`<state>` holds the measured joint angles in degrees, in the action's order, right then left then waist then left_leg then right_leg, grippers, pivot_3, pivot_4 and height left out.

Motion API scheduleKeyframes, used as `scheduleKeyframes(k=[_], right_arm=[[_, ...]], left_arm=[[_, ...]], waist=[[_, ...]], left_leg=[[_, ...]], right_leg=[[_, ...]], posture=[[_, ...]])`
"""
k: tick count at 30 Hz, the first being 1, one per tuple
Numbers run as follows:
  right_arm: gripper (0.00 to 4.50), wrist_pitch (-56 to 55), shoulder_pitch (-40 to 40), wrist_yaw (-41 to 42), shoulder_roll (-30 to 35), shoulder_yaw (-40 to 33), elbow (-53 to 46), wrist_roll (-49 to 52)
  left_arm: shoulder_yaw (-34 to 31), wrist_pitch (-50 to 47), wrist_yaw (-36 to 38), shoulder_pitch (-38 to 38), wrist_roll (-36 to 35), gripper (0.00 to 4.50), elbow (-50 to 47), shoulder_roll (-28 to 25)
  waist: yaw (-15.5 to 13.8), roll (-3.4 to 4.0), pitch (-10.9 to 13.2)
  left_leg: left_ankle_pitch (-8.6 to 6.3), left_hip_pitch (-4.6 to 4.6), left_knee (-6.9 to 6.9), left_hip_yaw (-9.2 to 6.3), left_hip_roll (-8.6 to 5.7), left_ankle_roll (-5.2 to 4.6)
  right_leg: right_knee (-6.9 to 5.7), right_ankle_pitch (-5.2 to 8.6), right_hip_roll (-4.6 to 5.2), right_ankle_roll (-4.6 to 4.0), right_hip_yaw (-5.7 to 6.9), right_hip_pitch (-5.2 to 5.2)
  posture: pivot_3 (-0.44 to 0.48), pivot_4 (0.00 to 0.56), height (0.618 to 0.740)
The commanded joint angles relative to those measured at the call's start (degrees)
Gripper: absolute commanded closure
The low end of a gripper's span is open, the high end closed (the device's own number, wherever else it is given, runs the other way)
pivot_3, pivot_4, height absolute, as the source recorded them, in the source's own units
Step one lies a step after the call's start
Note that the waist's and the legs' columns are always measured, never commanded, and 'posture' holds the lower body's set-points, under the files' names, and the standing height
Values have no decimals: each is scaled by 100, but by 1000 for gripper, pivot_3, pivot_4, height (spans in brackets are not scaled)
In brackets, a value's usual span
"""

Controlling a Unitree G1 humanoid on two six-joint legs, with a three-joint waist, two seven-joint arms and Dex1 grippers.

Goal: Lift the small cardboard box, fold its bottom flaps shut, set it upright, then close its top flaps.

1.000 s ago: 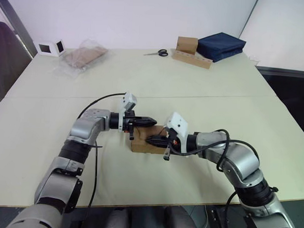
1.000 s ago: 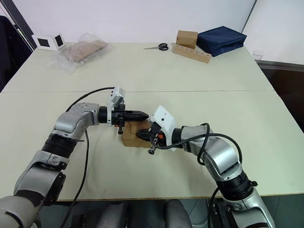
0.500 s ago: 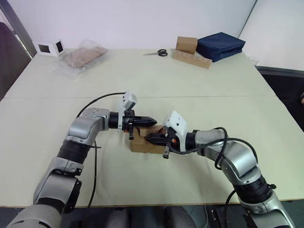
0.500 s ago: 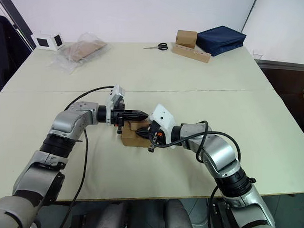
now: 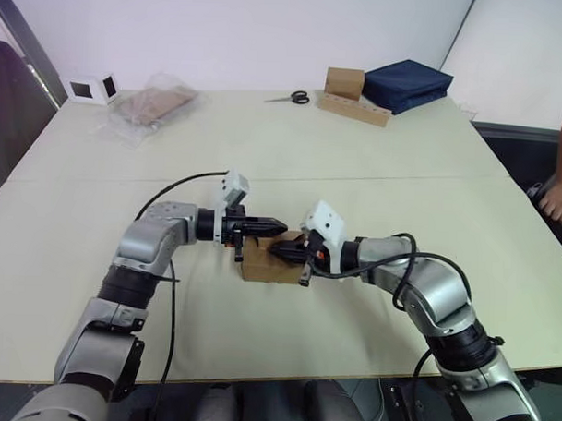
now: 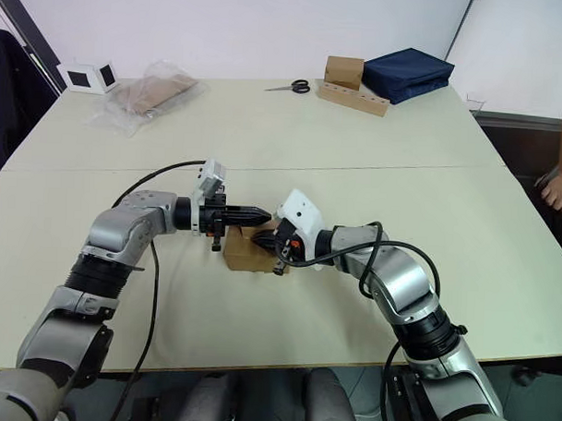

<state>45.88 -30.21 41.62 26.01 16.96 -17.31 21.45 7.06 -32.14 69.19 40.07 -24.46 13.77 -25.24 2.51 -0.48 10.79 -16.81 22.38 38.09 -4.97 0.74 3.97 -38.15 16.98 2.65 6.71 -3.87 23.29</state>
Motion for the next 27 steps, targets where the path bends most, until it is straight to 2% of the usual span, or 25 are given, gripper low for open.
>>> scheduleKeyframes(k=[1, 14, 19, 23, 27], right_arm=[[4500, -38, -87, -49, -24, -49, 79, -89], [4500, 272, 20, 136, 144, -199, -354, 204], [4500, 603, -31, 128, 187, -781, -738, 719], [4500, 723, -245, -187, -81, -1285, -480, 965], [4500, 609, -224, -179, -66, -978, -189, 755]], left_arm=[[-154, -24, 13, 21, -114, 4473, -187, -79], [-48, -1, 131, -224, -71, 4473, -454, -233], [18, 65, 65, -571, 64, 4473, -668, -384], [-7, 93, -68, -762, 90, 4473, -793, -445], [-67, 21, -168, -848, 14, 4473, -998, -520]], waist=[[-2, 0, 0], [-11, 0, 0], [10, 1, 0], [-2, 1, 0], [-2, 1, 0]], left_leg=[[0, 0, 0, 0, 0, 0], [0, 0, 0, 0, 0, 0], [0, 0, -1, 0, 0, 0], [0, 0, -3, -1, 3, 0], [0, -1, -2, 1, 3, -1]], right_leg=[[0, 0, 0, 0, 0, 0], [0, 0, 1, 0, 0, 0], [1, 0, 1, 0, 0, 0], [-1, 0, -2, 0, -1, 2], [0, 0, -1, -1, -1, 1]], posture=[[0, 150, 740], [0, 150, 740], [0, 150, 740], [0, 150, 740], [0, 150, 740]])
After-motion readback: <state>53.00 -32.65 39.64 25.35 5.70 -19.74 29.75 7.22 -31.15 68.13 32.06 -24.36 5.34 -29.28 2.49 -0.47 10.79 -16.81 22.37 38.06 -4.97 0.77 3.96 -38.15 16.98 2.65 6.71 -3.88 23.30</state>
